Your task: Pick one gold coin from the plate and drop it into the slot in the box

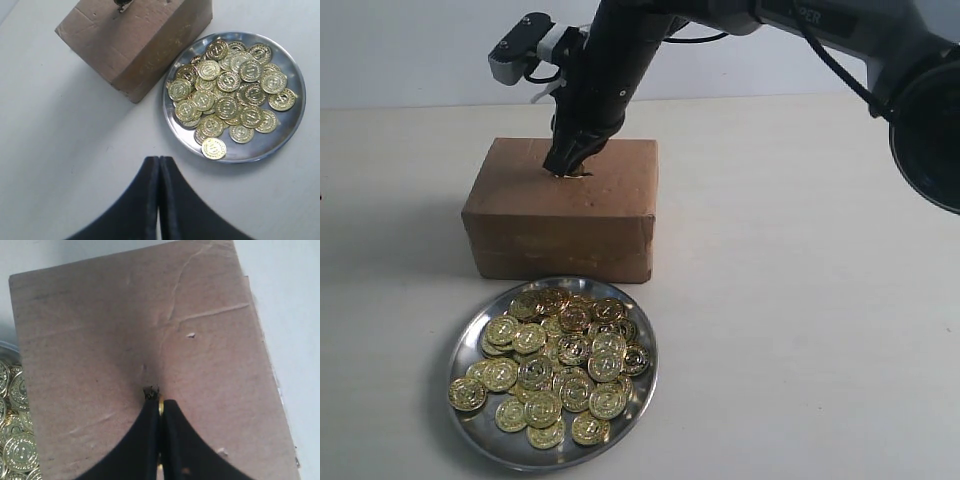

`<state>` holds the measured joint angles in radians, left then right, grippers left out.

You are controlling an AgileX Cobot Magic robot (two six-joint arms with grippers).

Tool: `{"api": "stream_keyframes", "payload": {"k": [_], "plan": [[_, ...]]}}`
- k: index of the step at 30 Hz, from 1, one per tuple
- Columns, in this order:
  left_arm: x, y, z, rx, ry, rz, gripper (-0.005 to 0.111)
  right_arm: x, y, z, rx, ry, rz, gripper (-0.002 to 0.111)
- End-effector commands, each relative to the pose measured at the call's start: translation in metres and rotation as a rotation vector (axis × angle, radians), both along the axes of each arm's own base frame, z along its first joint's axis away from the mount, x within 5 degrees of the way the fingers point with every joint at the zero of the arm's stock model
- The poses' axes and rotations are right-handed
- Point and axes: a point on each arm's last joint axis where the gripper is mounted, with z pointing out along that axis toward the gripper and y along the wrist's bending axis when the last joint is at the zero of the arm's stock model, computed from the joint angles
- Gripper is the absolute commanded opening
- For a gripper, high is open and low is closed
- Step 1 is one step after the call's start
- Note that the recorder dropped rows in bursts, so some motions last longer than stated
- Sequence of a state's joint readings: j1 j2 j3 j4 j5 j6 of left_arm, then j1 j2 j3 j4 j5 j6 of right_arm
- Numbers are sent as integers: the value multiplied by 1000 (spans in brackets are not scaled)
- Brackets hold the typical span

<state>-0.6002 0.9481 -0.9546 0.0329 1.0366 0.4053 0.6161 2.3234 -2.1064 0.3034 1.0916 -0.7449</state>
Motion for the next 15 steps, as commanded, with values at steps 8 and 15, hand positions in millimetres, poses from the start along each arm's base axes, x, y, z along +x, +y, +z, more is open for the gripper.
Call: {"api": "stream_keyframes", "payload": {"k": [8, 15], "plan": [[-1, 0, 1, -19, -1, 9, 0, 4, -6, 4, -19, -2, -88, 37], [-4, 1, 9, -74, -63, 9, 0, -5, -12, 50, 51, -43, -155, 8]]}}
